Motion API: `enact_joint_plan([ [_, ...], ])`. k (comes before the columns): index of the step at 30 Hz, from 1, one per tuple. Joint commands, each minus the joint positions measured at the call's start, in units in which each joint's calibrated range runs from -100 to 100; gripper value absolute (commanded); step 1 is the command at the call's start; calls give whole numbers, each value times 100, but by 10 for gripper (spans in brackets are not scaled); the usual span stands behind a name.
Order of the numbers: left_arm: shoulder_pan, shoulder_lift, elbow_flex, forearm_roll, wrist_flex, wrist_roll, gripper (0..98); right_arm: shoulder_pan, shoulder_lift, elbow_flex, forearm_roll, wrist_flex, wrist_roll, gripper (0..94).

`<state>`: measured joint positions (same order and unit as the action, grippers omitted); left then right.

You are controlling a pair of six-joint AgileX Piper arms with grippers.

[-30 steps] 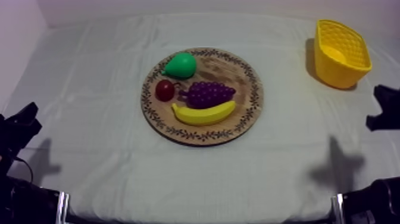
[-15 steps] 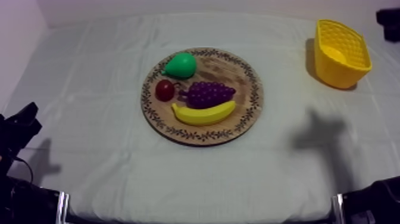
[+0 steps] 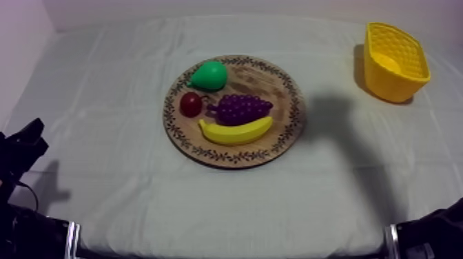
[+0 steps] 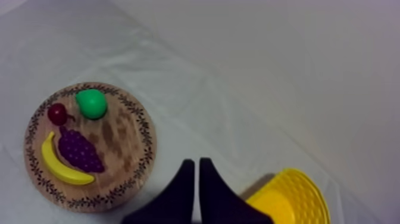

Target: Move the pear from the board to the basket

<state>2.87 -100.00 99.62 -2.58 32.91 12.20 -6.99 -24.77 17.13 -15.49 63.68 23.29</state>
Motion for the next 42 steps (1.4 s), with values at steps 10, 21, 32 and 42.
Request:
enact_joint_plan([
  [10,-1,0,5,2,-1,-1,1,-539,1742,-1163,-298,629,682,17],
  [21,-1,0,5,2,-1,-1,1,-1077,3079,-1808,-196,896,937,121],
  [32,-1,0,5,2,-1,-1,1,-1275,3960,-2503,37,989,809,733],
  [42,-1,0,5,2,-1,-1,1,-1414,4943,-3300,138,1046,844,809],
])
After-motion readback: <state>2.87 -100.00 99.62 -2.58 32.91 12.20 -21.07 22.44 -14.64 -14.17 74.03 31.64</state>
